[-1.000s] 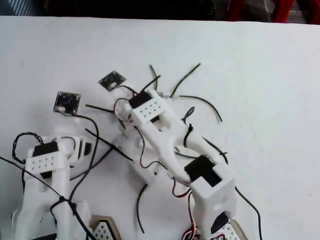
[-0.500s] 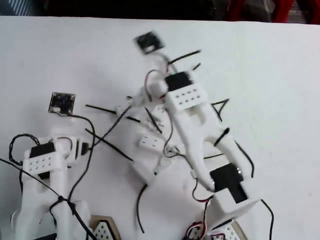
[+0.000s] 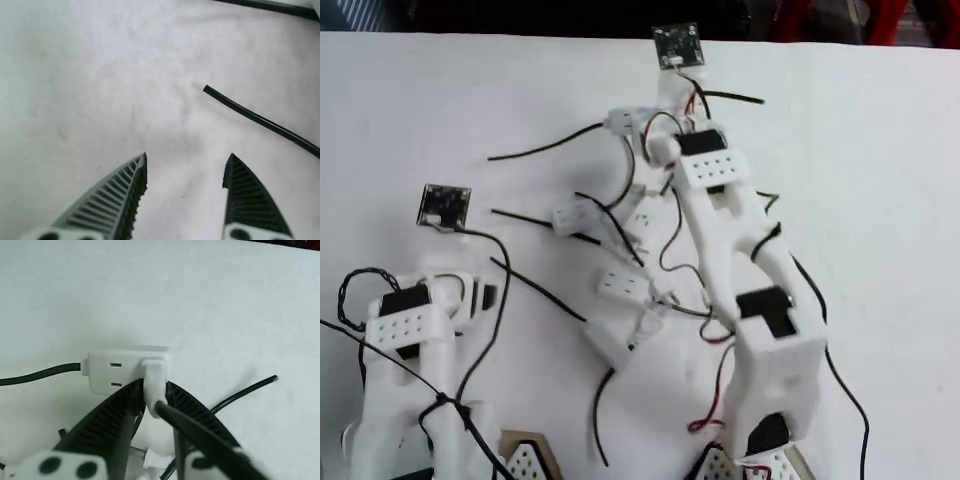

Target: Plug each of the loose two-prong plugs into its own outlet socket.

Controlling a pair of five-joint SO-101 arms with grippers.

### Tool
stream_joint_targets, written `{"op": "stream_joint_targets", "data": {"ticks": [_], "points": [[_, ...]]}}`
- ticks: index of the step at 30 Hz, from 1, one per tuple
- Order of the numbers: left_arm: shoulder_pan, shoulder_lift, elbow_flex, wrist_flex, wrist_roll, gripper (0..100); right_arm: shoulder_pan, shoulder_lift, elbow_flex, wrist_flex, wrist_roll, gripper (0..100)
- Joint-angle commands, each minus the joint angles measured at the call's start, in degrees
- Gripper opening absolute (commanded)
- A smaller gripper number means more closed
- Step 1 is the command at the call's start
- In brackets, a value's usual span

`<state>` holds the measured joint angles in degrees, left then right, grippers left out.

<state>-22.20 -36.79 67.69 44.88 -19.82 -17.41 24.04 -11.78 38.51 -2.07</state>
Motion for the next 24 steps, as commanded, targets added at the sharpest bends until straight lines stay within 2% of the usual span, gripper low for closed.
{"op": "stream_joint_targets", "data": {"ticks": [1,5,11,15,18,24], "points": [[-0.31,-1.63,-0.62,-1.05,0.44,25,1.27,3.30,-8.35,-1.45,-0.53,2.1],[-0.31,-1.63,-0.62,-1.05,0.44,25,1.54,7.25,-13.98,-0.04,-0.53,3.3],[-0.31,-1.63,-0.62,-1.05,0.44,25,1.27,7.52,-21.80,14.29,-6.15,21.6],[-0.31,-1.63,-0.53,-1.05,0.44,25,1.45,7.52,-27.52,27.21,-9.85,21.8],[-0.31,-1.63,-0.53,-1.05,0.44,25,2.07,7.87,-29.71,36.26,-15.30,22.0],[-0.31,-1.63,-0.53,-1.05,0.44,25,2.86,8.22,-29.45,46.29,-23.74,22.1]]}}
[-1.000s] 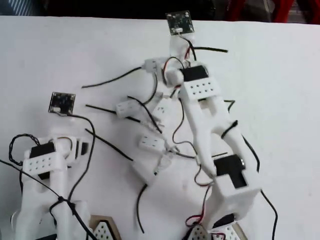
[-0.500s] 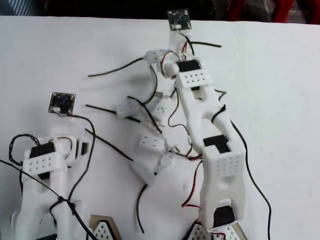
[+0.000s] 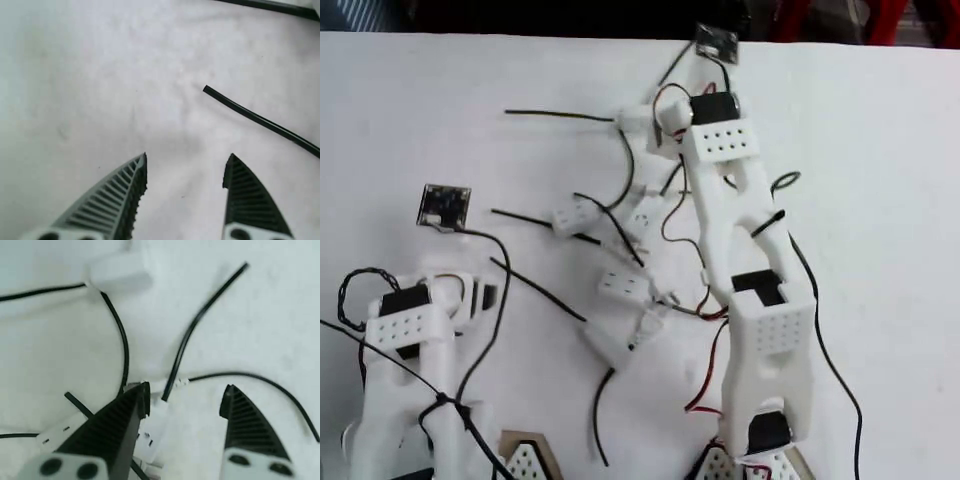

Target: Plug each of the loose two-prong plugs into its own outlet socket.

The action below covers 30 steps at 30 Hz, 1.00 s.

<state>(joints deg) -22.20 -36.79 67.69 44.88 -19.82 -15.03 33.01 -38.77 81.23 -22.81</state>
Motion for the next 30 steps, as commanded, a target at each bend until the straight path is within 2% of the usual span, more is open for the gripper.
{"op": "stream_joint_targets", "data": {"ticks": [1,6,13,19,30], "points": [[-0.31,-1.63,-0.53,-1.05,0.44,25,0.48,-0.75,-2.46,4.35,-4.31,22.1],[-0.22,-1.63,-0.53,-1.05,0.44,25,0.22,0.92,-2.37,4.70,-10.02,22.2],[-0.22,-1.63,-0.44,-1.05,0.44,25,-1.98,8.57,-2.73,-0.48,-10.29,22.2],[-0.22,-1.63,-0.44,-1.05,0.44,25,-4.18,8.92,-2.81,-3.65,-10.37,22.2],[-0.22,-1.63,-0.44,-1.05,0.35,25,-3.82,13.85,-2.81,-8.92,-10.73,22.1]]}}
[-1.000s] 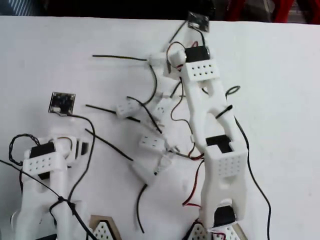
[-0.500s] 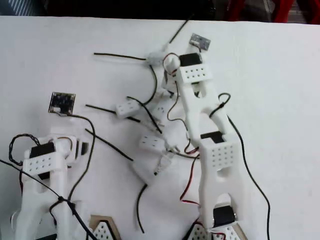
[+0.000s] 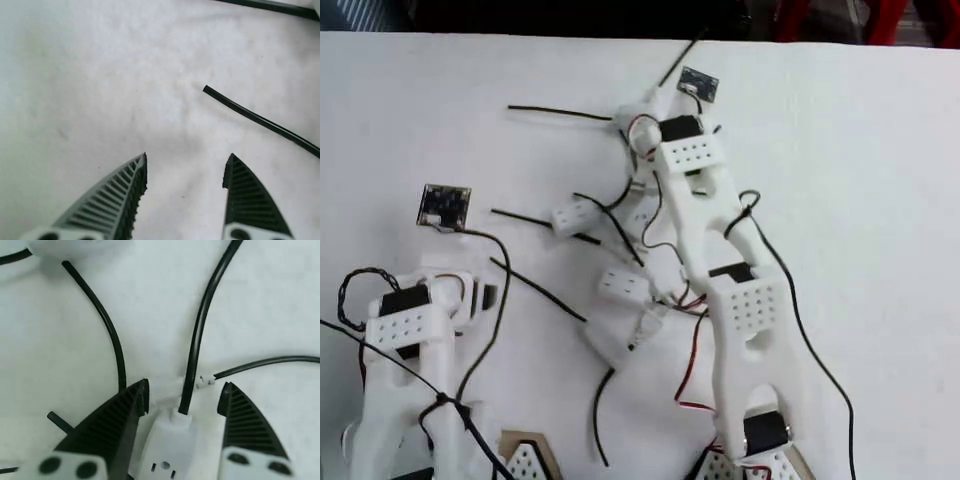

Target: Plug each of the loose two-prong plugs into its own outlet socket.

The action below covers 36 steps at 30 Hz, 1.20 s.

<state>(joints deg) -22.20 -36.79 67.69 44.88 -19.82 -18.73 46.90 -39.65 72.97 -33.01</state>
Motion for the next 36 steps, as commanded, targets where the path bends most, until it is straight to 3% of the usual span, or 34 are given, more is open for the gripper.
{"op": "stream_joint_targets", "data": {"ticks": [1,12,27,36], "points": [[-0.22,-1.63,-0.44,-1.05,0.35,25,-0.13,0.40,-1.93,-0.75,-0.53,22.1],[-0.22,-1.63,-0.44,-1.05,0.35,25,-0.04,4.09,-1.93,-0.57,-2.81,21.9],[-0.22,-1.63,-0.44,-1.05,0.26,25,1.71,4.35,-1.93,12.18,-2.46,21.8],[-0.22,-1.63,-0.44,-1.05,0.26,25,4.53,4.18,-1.93,22.73,7.12,21.8]]}}
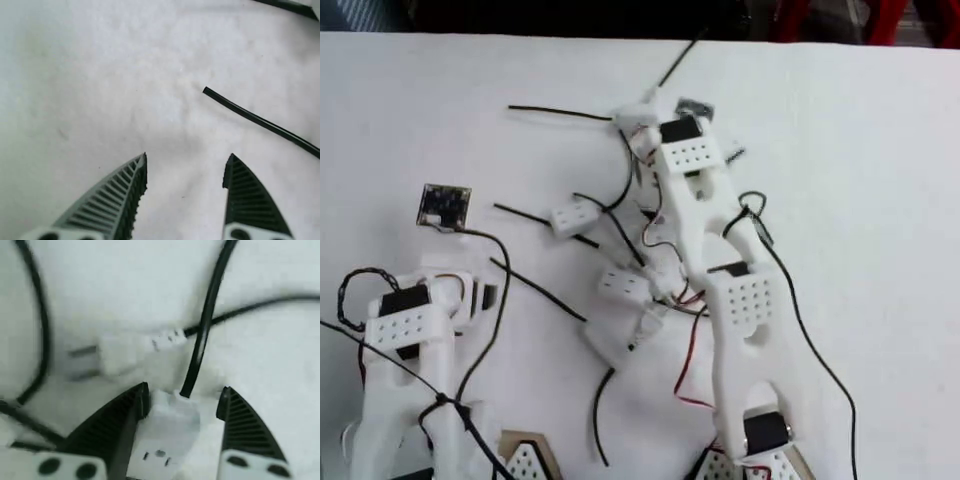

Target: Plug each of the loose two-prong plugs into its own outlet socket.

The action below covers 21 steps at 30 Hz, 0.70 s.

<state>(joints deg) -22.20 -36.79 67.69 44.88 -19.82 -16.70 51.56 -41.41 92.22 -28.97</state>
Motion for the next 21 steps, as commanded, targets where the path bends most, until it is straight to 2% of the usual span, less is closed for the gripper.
{"op": "stream_joint_targets", "data": {"ticks": [1,6,11,17,21], "points": [[-0.22,-1.63,-0.44,-1.05,0.26,25,3.12,-0.48,-0.18,4.26,4.22,21.8],[-0.22,-1.63,-0.44,-1.05,0.26,25,6.37,-0.48,-0.09,6.11,9.32,20.9],[-0.22,-1.63,-0.44,-1.05,0.26,25,7.25,-3.12,0.00,6.11,13.89,13.3],[-0.22,-1.63,-0.44,-1.05,0.26,25,6.81,-15.43,1.49,6.20,21.45,12.3],[-0.22,-1.63,-0.44,-1.05,0.26,25,5.05,-25.54,7.47,6.20,26.90,12.4]]}}
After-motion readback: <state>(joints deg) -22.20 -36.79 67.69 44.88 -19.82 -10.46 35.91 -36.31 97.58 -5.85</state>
